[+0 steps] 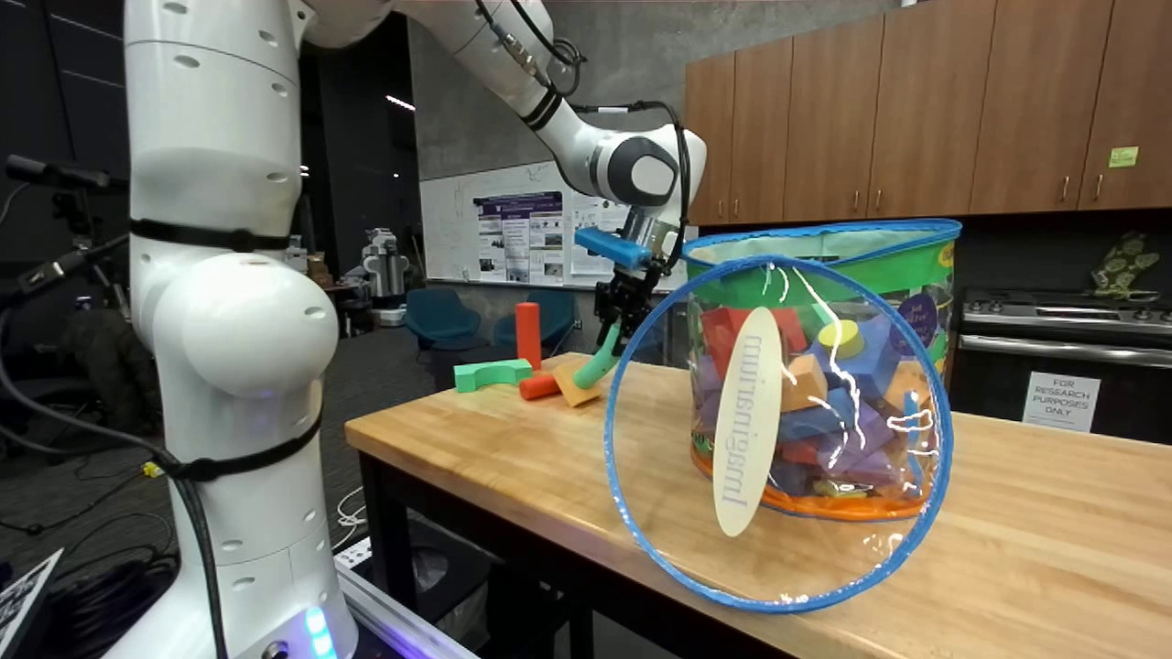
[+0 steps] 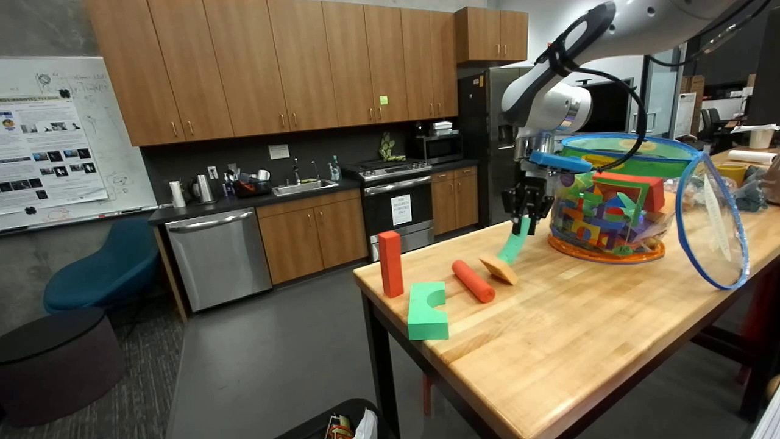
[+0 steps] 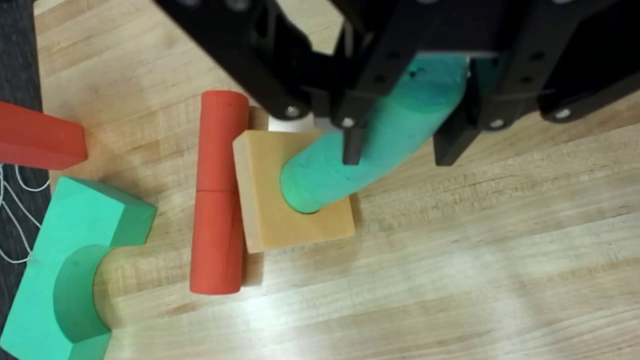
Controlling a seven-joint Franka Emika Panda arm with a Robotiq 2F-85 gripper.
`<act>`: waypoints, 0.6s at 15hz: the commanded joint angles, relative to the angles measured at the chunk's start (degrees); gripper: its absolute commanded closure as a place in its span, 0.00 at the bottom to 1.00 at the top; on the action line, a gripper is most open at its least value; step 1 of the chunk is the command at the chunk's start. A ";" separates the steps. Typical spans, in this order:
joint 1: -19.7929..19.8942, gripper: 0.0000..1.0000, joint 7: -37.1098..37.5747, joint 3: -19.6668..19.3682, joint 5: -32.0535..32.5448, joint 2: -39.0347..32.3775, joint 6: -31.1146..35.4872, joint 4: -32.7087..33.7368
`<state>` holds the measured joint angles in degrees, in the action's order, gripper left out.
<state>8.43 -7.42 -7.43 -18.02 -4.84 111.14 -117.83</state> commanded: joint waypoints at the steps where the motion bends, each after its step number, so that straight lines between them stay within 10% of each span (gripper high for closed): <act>1: -0.12 0.85 3.99 -0.41 4.37 1.08 3.15 -3.32; 9: -0.39 0.85 10.99 -0.48 10.86 2.03 4.32 -4.53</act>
<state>8.17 0.19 -7.42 -11.62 -3.74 113.58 -119.75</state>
